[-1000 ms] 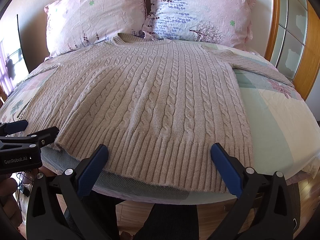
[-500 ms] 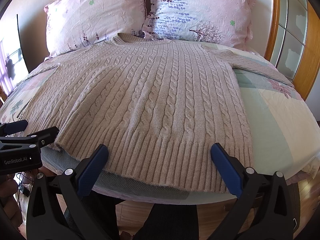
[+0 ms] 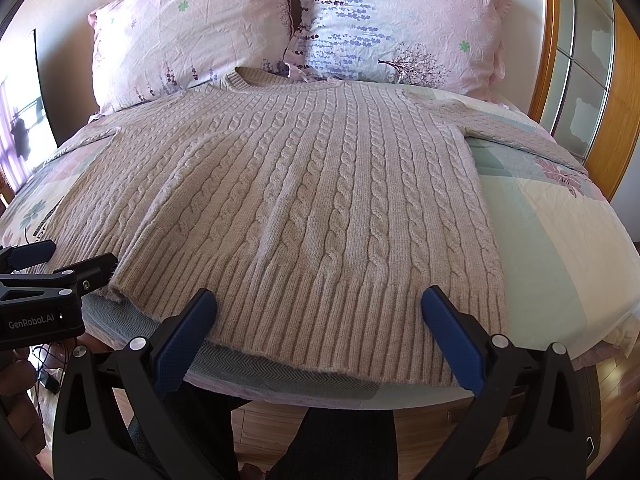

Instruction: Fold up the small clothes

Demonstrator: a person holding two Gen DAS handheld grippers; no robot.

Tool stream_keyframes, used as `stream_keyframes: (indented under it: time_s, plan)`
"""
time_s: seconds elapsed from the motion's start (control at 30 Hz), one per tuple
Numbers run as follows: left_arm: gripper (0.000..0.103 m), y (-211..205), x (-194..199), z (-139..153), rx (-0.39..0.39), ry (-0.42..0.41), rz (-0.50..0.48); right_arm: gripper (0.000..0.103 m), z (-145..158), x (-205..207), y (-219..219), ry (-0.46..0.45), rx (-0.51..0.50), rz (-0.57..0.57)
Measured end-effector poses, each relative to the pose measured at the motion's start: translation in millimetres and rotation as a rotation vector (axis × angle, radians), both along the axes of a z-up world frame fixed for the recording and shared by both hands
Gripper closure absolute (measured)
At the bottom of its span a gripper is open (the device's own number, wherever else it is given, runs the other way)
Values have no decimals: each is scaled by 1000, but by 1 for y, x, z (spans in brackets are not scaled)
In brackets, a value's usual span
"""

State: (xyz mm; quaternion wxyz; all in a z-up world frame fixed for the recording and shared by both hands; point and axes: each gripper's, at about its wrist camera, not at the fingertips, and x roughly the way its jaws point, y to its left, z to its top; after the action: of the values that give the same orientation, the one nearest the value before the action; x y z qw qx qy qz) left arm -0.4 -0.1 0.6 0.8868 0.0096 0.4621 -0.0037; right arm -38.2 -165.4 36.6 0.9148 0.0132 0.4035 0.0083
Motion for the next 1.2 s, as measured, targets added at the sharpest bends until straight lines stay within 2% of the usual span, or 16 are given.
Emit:
stream_keyframes:
  time_s: [0.37, 0.47, 0.53, 0.6, 0.67, 0.73, 0.8, 0.83, 0.87, 0.9, 0.93, 0.97, 1.0, 1.07, 1.13, 1.2]
  plan:
    - [2, 2, 1, 3, 3, 14, -4, 1, 0, 0, -1, -13, 2, 20]
    - [2, 0, 6, 2, 12, 24, -29, 1, 13, 6, -21, -45, 54, 66]
    - [2, 5, 10, 4, 2, 43, -84, 1, 30, 12, -50, -110, 86, 1]
    - [2, 12, 17, 10, -3, 50, -98, 1, 56, 27, -105, -211, 132, -126]
    - [2, 30, 28, 25, 21, -12, -46, 1, 73, 46, -170, -263, 210, -275]
    - [2, 57, 44, 41, -2, -67, 19, 1, 75, 73, -241, -242, 334, -422]
    - [2, 90, 65, 54, -92, -87, 52, 15, 64, 100, -309, -197, 484, -565]
    - [2, 108, 77, 58, -157, -87, 62, 18, 56, 113, -337, -168, 542, -619]
    - [2, 126, 89, 59, -233, -97, 65, 28, 46, 129, -360, -141, 587, -671]
    - [2, 140, 97, 58, -296, -101, 70, 37, 35, 142, -384, -112, 614, -728]
    - [2, 155, 106, 56, -361, -107, 88, 38, 24, 153, -401, -89, 624, -776]
    - [2, 167, 114, 54, -399, -119, 112, 45, 16, 159, -414, -76, 644, -811]
    - [2, 177, 121, 53, -414, -137, 133, 47, 6, 166, -428, -68, 679, -847]
    - [2, 194, 132, 54, -390, -197, 156, 52, -10, 174, -445, -37, 720, -923]
    - [2, 208, 144, 53, -322, -191, 206, 59, -21, 179, -451, 0, 722, -984]
    - [2, 225, 154, 49, -283, -175, 265, 63, -23, 178, -451, -22, 710, -1022]
